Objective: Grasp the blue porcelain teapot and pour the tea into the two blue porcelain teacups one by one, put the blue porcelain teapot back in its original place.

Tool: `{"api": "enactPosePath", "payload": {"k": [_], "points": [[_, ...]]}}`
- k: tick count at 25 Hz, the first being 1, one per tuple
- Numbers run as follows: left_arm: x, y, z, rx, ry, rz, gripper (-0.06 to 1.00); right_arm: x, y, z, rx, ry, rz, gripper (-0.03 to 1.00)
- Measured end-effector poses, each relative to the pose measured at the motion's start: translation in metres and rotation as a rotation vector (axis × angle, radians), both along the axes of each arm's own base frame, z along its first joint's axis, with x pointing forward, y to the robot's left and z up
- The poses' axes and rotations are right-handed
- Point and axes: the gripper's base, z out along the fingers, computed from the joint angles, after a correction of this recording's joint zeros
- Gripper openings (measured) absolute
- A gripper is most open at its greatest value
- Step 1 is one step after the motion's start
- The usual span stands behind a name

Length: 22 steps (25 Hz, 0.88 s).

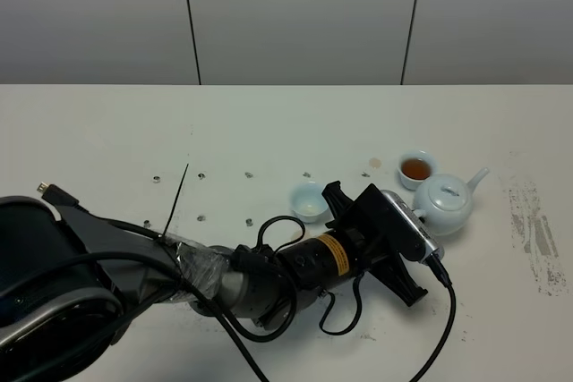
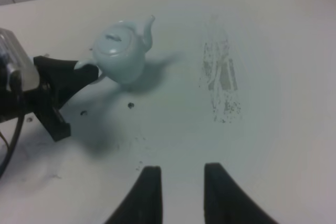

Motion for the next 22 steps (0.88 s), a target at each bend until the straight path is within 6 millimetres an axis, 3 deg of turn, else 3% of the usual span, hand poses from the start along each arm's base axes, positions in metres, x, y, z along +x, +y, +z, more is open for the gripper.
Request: {"api": "enactPosePath", "payload": {"k": [8,15,18,22], "points": [[0.008,0.001,-0.015,0.029,0.026,0.021,0.10,0.000,0.000,0.000,0.000,0.000,0.000,0.22],[0.010,0.002,-0.017,0.015,0.028,0.035,0.10,0.000,0.000,0.000,0.000,0.000,0.000,0.22],[0.010,0.002,-0.011,0.025,0.026,0.028,0.10,0.000,0.000,0.000,0.000,0.000,0.000,0.22],[0.010,0.000,0.016,0.004,0.011,0.005,0.10,0.000,0.000,0.000,0.000,0.000,0.000,0.22]]}}
